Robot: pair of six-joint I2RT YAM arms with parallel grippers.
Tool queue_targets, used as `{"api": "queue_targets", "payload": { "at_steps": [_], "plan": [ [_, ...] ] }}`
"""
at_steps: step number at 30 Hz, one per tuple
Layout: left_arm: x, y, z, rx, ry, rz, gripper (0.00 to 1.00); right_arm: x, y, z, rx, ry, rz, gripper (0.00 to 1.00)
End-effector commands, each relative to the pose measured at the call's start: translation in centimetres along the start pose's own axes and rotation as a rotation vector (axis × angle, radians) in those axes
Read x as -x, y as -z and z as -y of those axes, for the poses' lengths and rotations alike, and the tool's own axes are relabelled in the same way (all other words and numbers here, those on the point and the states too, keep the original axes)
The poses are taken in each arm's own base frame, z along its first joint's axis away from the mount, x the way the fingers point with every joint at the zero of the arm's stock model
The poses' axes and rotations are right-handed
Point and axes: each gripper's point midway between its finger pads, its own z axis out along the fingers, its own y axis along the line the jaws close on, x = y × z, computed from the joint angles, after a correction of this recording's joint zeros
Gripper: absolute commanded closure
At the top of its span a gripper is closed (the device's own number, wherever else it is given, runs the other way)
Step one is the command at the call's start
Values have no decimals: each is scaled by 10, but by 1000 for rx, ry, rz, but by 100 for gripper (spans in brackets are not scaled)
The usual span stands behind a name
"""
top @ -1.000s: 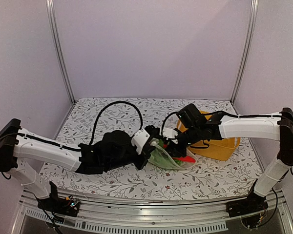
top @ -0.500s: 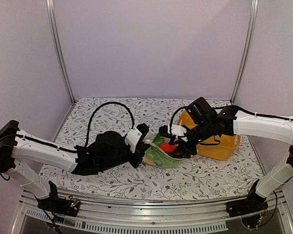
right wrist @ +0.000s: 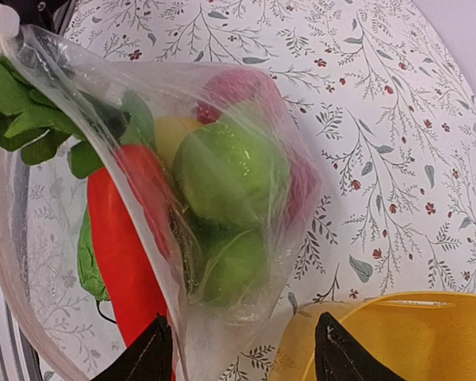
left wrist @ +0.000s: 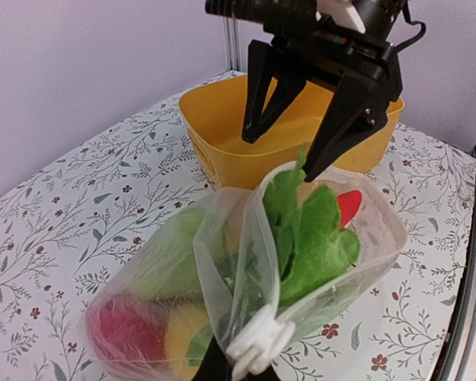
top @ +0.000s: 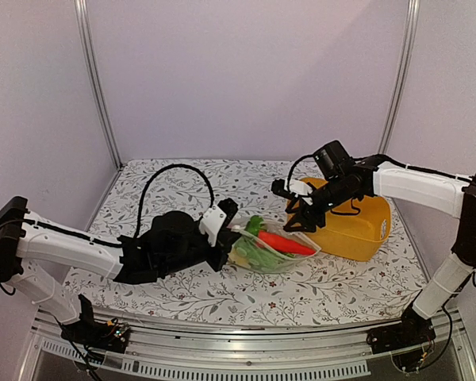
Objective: Place the food in the zip-top bag and seal the zipper
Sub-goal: Pass from the left arm to the right
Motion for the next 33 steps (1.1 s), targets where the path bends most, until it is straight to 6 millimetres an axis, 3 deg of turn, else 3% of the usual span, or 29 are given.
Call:
{"api": "queue_targets", "payload": {
  "at_steps": [1,5,8,9,11,14,16,22,28,33],
  "plan": [
    [15,4,-6,4,27,43,98,2,-21,-12,119,-30,22,40],
    [15,5,-7,7,32,40,98,5,-26,-12,141,-54,39,50],
    [15,6,-11,25,43,33,95,19,-18,-9,136,-80,68,83],
    [15,6,-11,30,49,28,90,25,-12,-9,137,-94,77,93],
    [18,9,-15,58,74,17,73,44,9,-11,144,-120,111,100],
    [22,21,-13,119,134,7,55,73,42,-11,117,-154,167,100],
    [25,29,-4,135,146,7,49,75,50,-10,92,-194,171,100],
    [25,32,34,54,81,-35,47,65,28,-27,247,-317,117,100],
    [19,19,48,8,-29,-76,47,76,31,-23,257,-332,113,99],
    [6,30,63,-70,-108,-104,44,71,33,-25,254,-332,95,97]
  ]
}}
